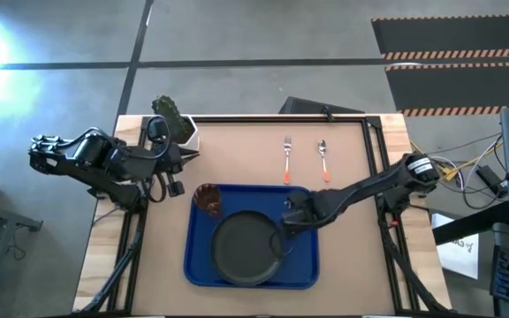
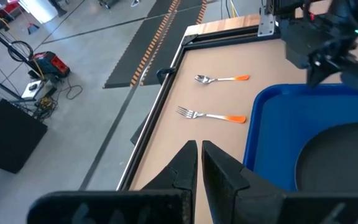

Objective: Pick and place plate/cup/fork/spoon on tray
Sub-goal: Put the orange fork on the blue serving tray to the right side of the black plate

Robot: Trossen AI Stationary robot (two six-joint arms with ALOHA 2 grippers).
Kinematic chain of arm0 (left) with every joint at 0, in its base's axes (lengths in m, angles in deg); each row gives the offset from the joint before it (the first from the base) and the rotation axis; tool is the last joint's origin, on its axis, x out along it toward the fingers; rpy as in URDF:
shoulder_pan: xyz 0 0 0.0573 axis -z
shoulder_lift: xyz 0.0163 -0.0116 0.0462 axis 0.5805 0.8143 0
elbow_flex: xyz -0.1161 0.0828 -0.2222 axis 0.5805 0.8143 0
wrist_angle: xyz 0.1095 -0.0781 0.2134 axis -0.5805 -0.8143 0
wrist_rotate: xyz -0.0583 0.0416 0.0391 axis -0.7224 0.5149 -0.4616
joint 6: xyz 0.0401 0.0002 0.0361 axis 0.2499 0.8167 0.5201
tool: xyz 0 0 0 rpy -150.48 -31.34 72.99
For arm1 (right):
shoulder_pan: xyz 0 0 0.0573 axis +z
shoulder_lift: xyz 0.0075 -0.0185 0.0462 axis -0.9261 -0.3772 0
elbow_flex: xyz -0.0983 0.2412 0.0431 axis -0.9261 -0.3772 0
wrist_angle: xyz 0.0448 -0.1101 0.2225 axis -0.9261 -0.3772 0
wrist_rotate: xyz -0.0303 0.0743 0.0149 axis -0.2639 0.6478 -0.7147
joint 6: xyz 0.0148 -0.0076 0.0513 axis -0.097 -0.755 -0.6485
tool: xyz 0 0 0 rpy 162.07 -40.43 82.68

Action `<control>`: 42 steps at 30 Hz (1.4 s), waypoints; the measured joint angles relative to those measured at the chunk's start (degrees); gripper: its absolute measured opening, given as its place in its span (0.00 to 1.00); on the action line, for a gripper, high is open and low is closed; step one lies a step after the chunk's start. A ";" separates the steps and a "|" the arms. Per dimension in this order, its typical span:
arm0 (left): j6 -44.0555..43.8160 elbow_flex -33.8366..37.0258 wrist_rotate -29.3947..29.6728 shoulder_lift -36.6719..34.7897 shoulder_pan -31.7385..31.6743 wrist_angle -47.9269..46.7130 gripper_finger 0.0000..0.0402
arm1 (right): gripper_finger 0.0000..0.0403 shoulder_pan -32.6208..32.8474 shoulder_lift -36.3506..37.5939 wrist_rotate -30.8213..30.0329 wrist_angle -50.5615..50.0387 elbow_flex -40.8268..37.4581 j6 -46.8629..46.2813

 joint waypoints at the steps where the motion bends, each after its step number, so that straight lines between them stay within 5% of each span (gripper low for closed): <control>1: 0.00 0.00 -0.01 0.00 0.00 0.00 0.02 | 0.02 -0.69 0.65 -0.06 0.26 0.00 1.24; 12: -0.15 0.20 -0.13 0.00 0.01 0.02 0.02 | 0.04 -17.27 3.96 3.80 0.60 -0.21 19.35; 21: -1.36 0.22 -0.13 -0.01 0.01 0.02 0.02 | 0.23 -29.54 3.57 14.86 13.14 -0.66 29.58; 31: -1.42 0.22 -0.12 -0.15 0.01 0.00 0.02 | 0.39 -34.45 -0.80 15.09 14.17 -0.72 31.71; 42: -1.42 0.24 -0.12 -0.20 0.01 -0.44 0.02 | 0.40 -37.77 -8.51 14.99 16.32 -0.52 33.24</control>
